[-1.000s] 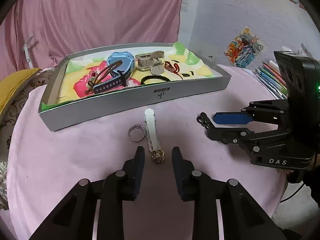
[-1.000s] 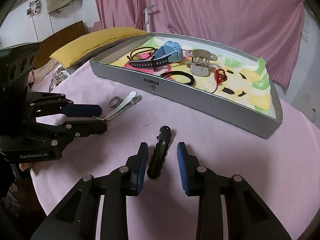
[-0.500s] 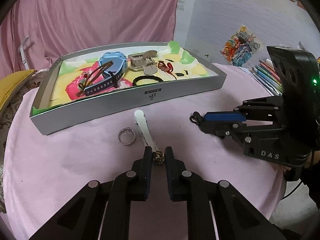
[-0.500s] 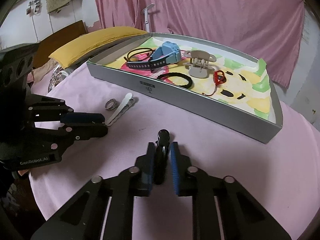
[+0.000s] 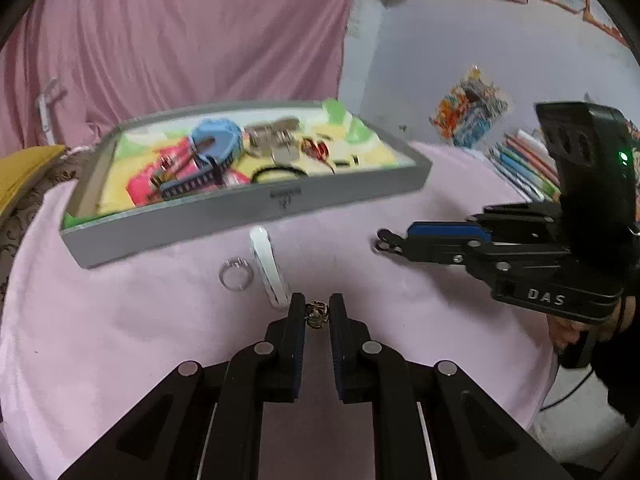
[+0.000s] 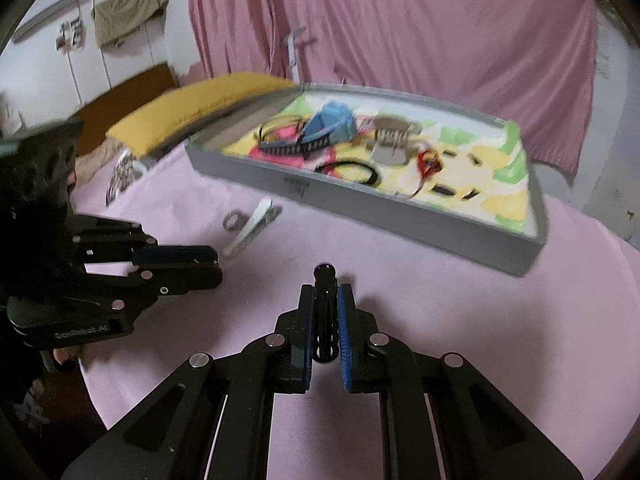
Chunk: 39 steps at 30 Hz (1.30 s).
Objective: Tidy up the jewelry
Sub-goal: 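Lift the charm and black clip and carry both over the tray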
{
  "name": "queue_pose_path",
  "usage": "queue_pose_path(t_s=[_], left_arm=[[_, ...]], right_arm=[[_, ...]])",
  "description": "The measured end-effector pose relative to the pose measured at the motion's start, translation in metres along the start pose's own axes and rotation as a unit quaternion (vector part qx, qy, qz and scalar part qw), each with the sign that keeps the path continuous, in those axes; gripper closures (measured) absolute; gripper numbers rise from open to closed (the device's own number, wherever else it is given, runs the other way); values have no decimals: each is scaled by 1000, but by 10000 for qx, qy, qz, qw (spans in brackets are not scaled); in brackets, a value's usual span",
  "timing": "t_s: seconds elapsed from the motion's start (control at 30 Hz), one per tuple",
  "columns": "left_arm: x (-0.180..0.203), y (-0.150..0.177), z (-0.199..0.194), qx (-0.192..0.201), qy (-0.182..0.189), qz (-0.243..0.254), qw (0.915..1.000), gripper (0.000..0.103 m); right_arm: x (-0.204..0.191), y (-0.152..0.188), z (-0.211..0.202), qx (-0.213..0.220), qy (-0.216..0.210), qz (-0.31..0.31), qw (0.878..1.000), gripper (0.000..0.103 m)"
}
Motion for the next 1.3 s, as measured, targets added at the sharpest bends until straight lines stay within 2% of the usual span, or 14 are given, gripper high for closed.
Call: queue_pose_path(t_s=[0.13,0.43,0.63,0.83,1.13,1.3], left_arm=[[3,-14,-13,368,-141,27,9992,92],[2,-43,-24,1014,-341,-86,9942,92],[-4,-72,-21,1654,-428,-386,9845,92],[-9,-98,-14,2255,-822,-432,9698,92],[-11,-117,9,2538,-1243,-343,9586,92],[-15,-118,22,2353,-1227,-400,9633,92]], right_arm=[[0,-8,-16,437,62,60,9990,93],[3,-20,-25,897,3,250,9957,93],[17,-42,-39,1748,235,688,9819,93],[27,-61,-43,2401,664,880,9645,93],[27,-78,-29,2700,1186,634,9534,93],[35,-83,-20,2590,1267,748,9546,93]])
Point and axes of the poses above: each gripper's, at about its wrist camera, not at the fingertips, and z roughly the way its jaws point, x to its right, y to its underside, the point moved 2 cm from there along z, roughly the way its jaws point, and after that the axes turned 1 degree about -x, right-handed, at the moved point
